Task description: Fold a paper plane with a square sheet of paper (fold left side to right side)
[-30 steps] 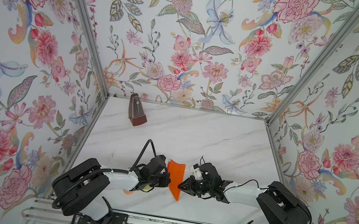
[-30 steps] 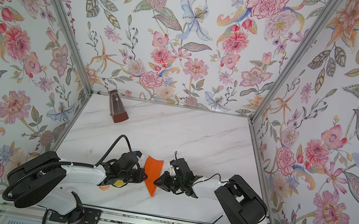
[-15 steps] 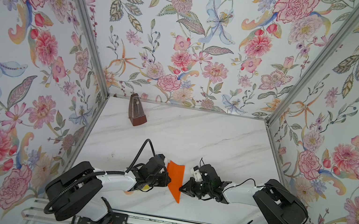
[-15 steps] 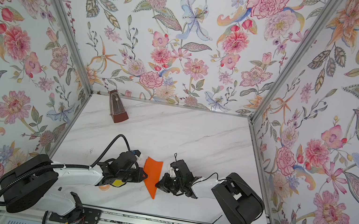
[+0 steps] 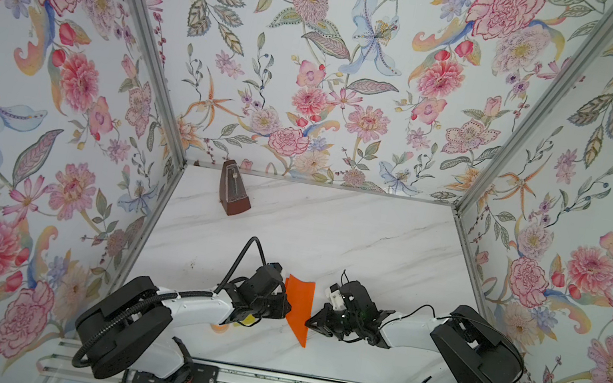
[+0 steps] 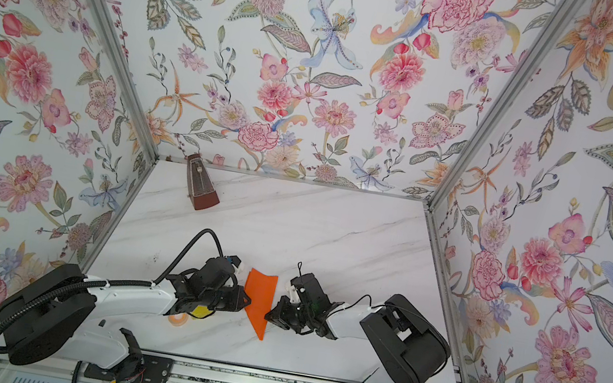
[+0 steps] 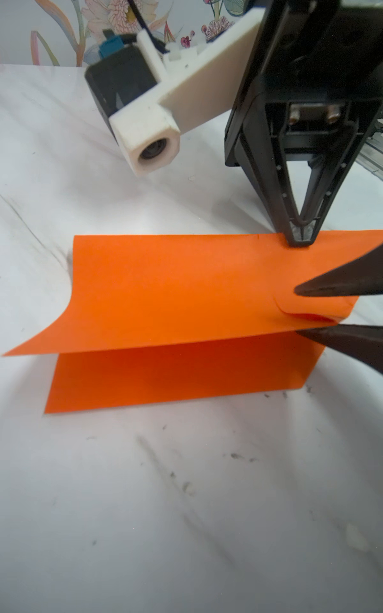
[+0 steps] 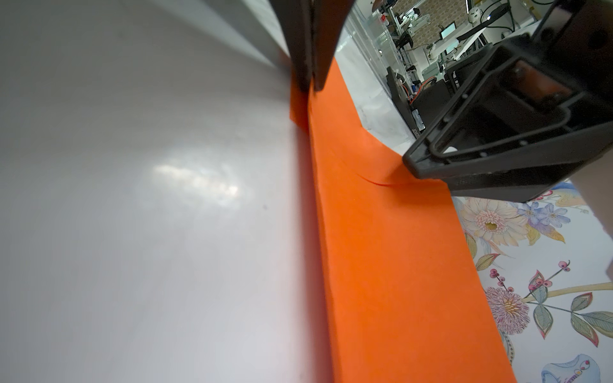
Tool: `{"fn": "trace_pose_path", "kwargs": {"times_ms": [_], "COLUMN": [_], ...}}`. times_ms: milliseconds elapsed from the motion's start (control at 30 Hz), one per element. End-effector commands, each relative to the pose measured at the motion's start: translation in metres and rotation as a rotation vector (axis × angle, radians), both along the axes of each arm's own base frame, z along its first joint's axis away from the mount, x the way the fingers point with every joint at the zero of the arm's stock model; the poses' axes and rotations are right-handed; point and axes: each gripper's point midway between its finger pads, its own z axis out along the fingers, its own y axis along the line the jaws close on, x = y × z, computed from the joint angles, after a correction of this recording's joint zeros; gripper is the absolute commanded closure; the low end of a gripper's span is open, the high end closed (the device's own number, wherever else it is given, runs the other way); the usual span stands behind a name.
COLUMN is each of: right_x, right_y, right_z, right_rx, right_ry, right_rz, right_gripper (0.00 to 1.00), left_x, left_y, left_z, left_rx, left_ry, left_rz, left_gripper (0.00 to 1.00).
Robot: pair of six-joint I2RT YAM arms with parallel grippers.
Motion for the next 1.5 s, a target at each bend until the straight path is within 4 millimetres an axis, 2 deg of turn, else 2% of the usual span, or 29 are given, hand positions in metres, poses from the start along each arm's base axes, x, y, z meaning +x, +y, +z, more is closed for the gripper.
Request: {"fn": "trace_pose_path", "kwargs": {"times_ms": [0, 133, 300, 633, 1033, 1233, 1467], "right_x": [-0.006, -0.005, -0.005, -0.008, -0.012, -0.013, -0.003], "right_y": [-0.004, -0.004, -0.004, -0.005, -0.007, -0.010, -0.009], "right_z": [-0.010, -0.011, -0.012, -0.020, -0.029, -0.029, -0.007], "right_rx": [-0.030, -0.031, -0.034, -0.062, -0.130, -0.166, -0.187], "right_ry": [0.026, 0.027, 0.030, 0.036, 0.026, 0.000, -0.077], "right_rz": [0.003, 0.000, 0.002, 0.017, 0.055, 0.074, 0.080], "right_gripper": [0.99, 0.99, 0.99, 1.00, 1.00, 1.00, 1.00], "left_x": [0.003, -0.001, 0.001, 0.009, 0.011, 0.009, 0.009], "left_y": [0.009, 0.013, 0.008, -0.003, -0.015, -0.019, -0.004], "left_z": [-0.002, -0.010, -0.006, 0.018, 0.039, 0.036, 0.019], "left_rx": [0.063, 0.098, 0.079, 0.019, -0.005, 0.010, 0.163], "left_ry": [-0.009, 0.006, -0.005, -0.047, -0.041, -0.022, -0.023], "left_rz": [-0.005, -0.021, -0.030, -0.041, -0.076, -0.090, -0.087], "left_gripper": [0.81, 0.85, 0.92, 1.00, 1.00, 1.00, 1.00]}}
